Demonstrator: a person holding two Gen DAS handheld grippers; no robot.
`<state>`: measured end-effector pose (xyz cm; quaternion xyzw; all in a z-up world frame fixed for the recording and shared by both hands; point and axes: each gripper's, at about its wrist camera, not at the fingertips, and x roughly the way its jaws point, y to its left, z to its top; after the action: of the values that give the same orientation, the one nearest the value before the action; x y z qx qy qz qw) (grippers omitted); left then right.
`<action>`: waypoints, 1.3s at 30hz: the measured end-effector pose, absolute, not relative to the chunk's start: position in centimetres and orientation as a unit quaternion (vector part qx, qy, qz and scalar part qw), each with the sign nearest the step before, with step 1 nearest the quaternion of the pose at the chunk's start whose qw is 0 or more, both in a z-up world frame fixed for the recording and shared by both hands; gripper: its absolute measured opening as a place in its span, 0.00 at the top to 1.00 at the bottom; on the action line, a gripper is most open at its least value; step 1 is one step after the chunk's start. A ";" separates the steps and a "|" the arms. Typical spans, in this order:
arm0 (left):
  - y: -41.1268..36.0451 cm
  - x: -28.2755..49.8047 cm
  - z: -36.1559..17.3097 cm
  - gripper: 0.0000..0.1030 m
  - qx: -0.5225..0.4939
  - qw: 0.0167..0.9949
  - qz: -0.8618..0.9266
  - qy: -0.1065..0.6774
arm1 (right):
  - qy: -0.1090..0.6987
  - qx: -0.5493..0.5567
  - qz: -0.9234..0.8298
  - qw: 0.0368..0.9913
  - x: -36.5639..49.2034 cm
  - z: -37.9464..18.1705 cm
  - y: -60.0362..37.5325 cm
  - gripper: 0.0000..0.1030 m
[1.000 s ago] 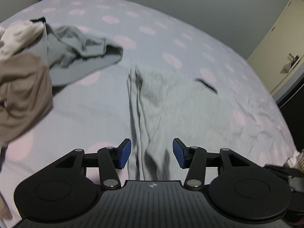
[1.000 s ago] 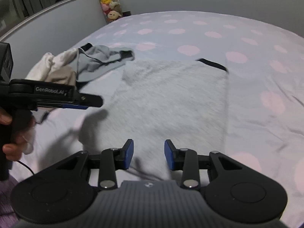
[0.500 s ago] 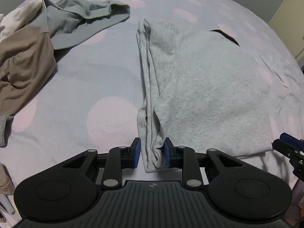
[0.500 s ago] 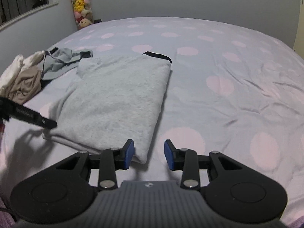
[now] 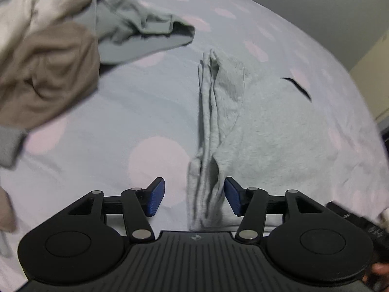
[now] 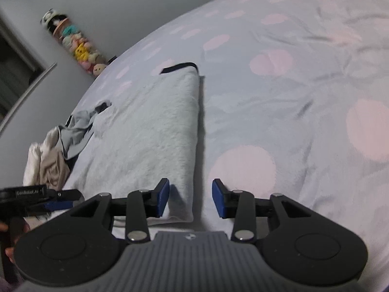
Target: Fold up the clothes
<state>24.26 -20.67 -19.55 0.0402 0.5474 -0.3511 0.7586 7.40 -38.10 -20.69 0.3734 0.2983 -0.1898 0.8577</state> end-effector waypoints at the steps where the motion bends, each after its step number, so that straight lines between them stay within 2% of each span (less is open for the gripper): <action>1: -20.7 24.4 -19.9 0.49 0.032 0.752 -0.353 0.556 | 0.299 0.382 -0.187 0.854 7.5 -20.9 -38.2 0.59; 7: -21.6 24.1 -20.6 0.48 0.048 0.744 -0.359 0.562 | 0.300 0.412 -0.160 0.845 8.2 -22.2 -38.3 0.59; 9: -21.6 23.8 -20.5 0.52 0.058 0.746 -0.362 0.555 | 0.300 0.416 -0.154 0.844 8.3 -22.4 -38.3 0.71; 11: -21.7 23.8 -20.3 0.71 0.057 0.744 -0.372 0.552 | 0.298 0.423 -0.148 0.843 8.3 -22.4 -38.3 0.80; 14: -22.1 23.6 -20.1 0.84 0.059 0.740 -0.387 0.547 | 0.289 0.429 -0.141 0.844 8.1 -22.2 -38.3 0.88; 17: -22.5 23.3 -19.4 0.89 0.073 0.739 -0.390 0.544 | 0.279 0.430 -0.134 0.848 7.5 -21.0 -38.3 0.90; 25: -22.0 20.8 -16.0 0.90 0.074 0.710 -0.412 0.567 | 0.289 0.436 -0.132 0.842 4.1 -16.1 -38.1 0.91; 30: -22.2 17.3 -15.4 0.90 0.117 0.678 -0.432 0.584 | 0.321 0.418 -0.137 0.839 0.3 -14.2 -37.4 0.91; 39: -24.6 16.2 -15.7 0.89 0.185 0.670 -0.395 0.600 | 0.344 0.381 -0.140 0.847 -2.0 -15.7 -35.9 0.90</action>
<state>16.24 -24.61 -15.69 0.1851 0.6001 -0.3951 0.6704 -1.96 -35.94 -15.67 0.3808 0.3444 -0.1396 0.8467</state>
